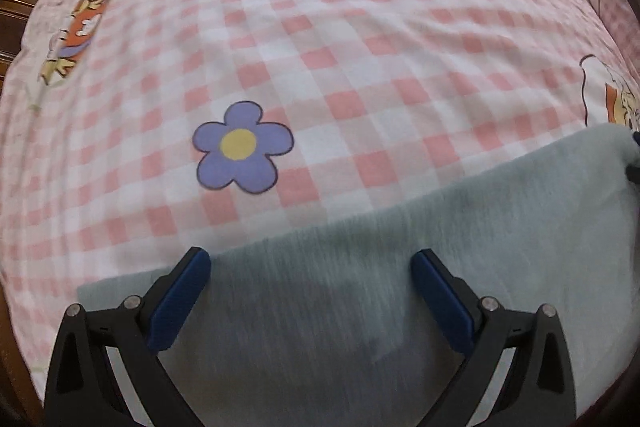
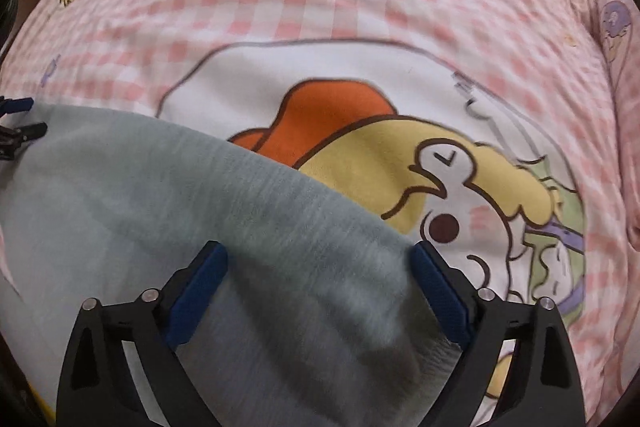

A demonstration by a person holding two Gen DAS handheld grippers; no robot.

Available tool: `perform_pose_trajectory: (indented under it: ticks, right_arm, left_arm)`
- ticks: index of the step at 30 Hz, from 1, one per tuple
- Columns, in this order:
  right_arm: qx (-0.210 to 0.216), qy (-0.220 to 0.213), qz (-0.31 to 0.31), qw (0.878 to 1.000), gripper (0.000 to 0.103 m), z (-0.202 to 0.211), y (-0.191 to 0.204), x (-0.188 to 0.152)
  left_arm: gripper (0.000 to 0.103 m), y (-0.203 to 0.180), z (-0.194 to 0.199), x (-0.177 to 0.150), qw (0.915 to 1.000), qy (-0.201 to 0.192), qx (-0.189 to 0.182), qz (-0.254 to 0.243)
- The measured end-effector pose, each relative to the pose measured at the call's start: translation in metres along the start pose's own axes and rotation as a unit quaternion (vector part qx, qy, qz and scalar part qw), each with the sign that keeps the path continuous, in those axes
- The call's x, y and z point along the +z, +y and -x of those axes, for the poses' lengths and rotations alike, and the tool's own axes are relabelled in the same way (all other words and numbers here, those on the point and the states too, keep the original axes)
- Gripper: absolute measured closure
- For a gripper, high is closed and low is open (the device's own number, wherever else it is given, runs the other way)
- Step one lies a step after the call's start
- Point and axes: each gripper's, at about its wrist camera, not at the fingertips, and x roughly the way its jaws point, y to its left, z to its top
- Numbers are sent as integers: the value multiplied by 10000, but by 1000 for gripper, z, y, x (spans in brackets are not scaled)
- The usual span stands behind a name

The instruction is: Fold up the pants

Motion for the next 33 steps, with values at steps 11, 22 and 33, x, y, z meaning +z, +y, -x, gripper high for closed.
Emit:
perform_pose_trajectory:
  ticks: [11,22,33]
  right_arm:
    - [111,-257,134,9995,22,4,3,-5]
    - [296,-846,527,9946,98,52,23,-24]
    - [608,-1510,677,9843,98,126,34,-71]
  left_arm:
    - [15,5,-2,-11,9993,-268,-174,184]
    - [96,-45,46,-16,9995,-279,-95,-120]
    - [97,-25,137,-70,9885,-1309,-556,521]
